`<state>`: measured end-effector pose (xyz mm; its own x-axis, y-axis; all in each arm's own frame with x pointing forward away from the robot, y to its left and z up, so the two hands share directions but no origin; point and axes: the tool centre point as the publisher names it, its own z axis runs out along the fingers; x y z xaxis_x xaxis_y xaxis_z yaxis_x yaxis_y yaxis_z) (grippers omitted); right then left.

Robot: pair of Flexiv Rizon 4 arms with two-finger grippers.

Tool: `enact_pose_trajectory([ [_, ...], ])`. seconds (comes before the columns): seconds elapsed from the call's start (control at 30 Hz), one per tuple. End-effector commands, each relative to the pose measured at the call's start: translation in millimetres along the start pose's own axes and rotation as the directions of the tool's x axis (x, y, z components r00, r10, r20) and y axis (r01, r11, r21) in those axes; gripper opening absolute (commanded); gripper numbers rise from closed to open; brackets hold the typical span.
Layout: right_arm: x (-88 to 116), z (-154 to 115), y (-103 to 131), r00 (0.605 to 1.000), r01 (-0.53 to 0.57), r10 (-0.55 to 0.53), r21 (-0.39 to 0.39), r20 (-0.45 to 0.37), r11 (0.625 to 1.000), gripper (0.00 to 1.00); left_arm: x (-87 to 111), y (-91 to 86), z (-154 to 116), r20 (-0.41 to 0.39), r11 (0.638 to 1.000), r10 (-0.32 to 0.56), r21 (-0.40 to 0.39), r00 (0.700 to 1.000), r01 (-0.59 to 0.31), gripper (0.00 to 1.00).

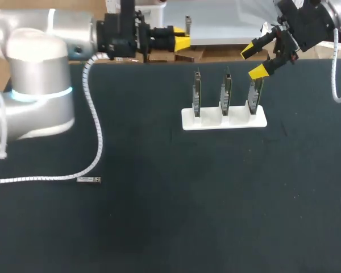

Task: Pick up the optical module with the left hand, and insert it into the network port with the right hand.

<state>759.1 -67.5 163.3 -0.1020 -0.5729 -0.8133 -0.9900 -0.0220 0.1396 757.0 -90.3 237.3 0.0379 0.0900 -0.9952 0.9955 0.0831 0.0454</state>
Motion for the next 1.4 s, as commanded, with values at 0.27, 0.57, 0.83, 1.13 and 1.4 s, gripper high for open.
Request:
enact_pose_trajectory([
  [0.27,0.7,-0.1,1.4,1.0,0.002,-0.002,0.003,0.002,1.0,1.0,14.2,2.0,55.8,0.037,0.994,-0.055,0.094,0.998,0.051,0.0],
  [0.57,0.7,-0.1,1.4,1.0,0.002,-0.002,0.003,0.002,1.0,1.0,21.6,3.7,59.8,0.05,0.988,-0.122,0.101,0.991,0.116,0.0],
  [0.83,0.7,-0.1,1.4,1.0,0.002,-0.002,0.003,0.002,1.0,1.0,37.3,8.3,67.5,-0.003,0.978,-0.163,0.128,0.987,0.162,0.0],
  [1.13,0.7,-0.1,1.4,1.0,0.002,-0.002,0.003,0.002,1.0,1.0,34.9,15.6,72.8,-0.002,0.975,-0.172,0.141,0.985,0.17,0.0],
  [1.4,0.7,-0.1,1.4,1.0,0.002,-0.002,0.003,0.002,1.0,1.0,31.2,11.5,77.0,-0.004,0.973,-0.191,0.13,0.982,0.19,0.0],
])
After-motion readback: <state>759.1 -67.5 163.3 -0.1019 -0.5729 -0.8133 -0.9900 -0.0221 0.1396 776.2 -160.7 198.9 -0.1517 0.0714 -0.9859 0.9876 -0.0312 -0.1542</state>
